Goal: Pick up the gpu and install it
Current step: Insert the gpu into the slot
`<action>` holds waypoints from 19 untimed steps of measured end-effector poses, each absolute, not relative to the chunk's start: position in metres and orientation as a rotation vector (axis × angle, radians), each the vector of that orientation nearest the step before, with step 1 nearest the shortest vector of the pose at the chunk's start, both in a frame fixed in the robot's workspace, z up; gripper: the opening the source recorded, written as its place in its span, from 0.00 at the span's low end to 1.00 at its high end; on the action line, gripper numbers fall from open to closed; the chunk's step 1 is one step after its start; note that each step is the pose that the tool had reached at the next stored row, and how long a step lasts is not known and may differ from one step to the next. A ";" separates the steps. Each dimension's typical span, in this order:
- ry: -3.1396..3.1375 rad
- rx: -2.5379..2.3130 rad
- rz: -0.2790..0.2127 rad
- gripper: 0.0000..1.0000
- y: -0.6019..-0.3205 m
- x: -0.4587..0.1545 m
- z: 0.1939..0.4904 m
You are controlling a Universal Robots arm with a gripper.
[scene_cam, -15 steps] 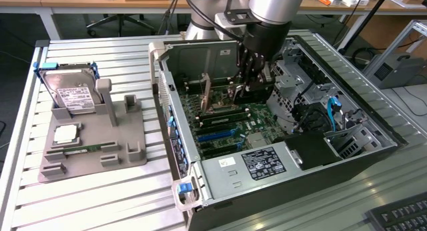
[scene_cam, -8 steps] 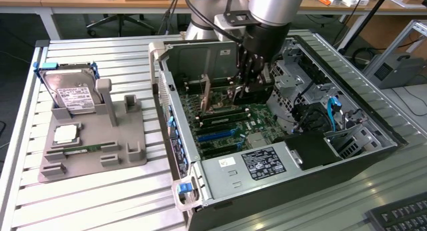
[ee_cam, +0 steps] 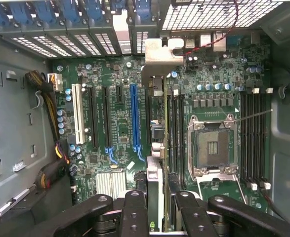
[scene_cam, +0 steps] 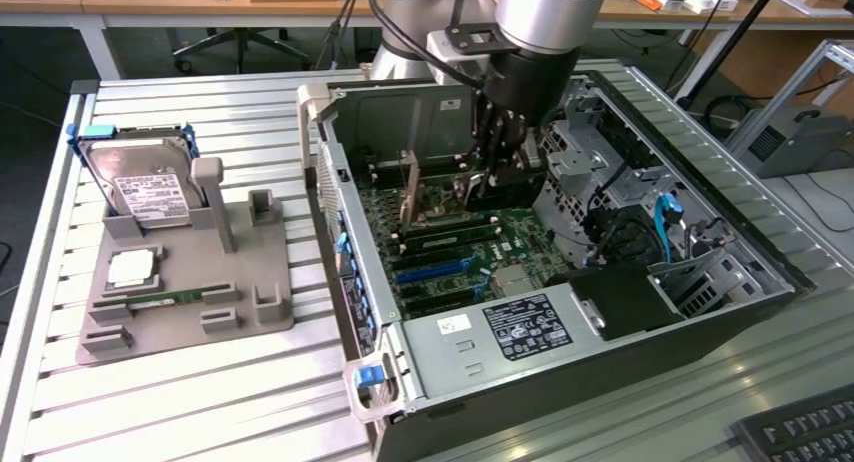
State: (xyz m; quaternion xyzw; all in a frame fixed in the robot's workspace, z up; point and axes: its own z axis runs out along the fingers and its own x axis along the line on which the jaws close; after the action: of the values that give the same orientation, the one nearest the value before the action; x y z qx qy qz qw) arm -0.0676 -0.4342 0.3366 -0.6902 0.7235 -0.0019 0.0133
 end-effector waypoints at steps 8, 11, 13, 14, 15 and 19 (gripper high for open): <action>2.254 -2.150 -0.006 0.27 -0.434 -0.068 0.335; 2.254 -2.150 -0.006 0.27 -0.435 -0.068 0.335; 2.254 -2.150 -0.006 0.27 -0.435 -0.069 0.334; 2.254 -2.150 -0.006 0.27 -0.435 -0.069 0.334; 2.254 -2.150 -0.006 0.27 -0.435 -0.069 0.334; 2.254 -2.150 -0.006 0.27 -0.435 -0.069 0.333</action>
State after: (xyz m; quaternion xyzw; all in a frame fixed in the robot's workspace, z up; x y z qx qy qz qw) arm -0.0692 -0.4348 0.3330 -0.6901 0.7236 -0.0019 0.0133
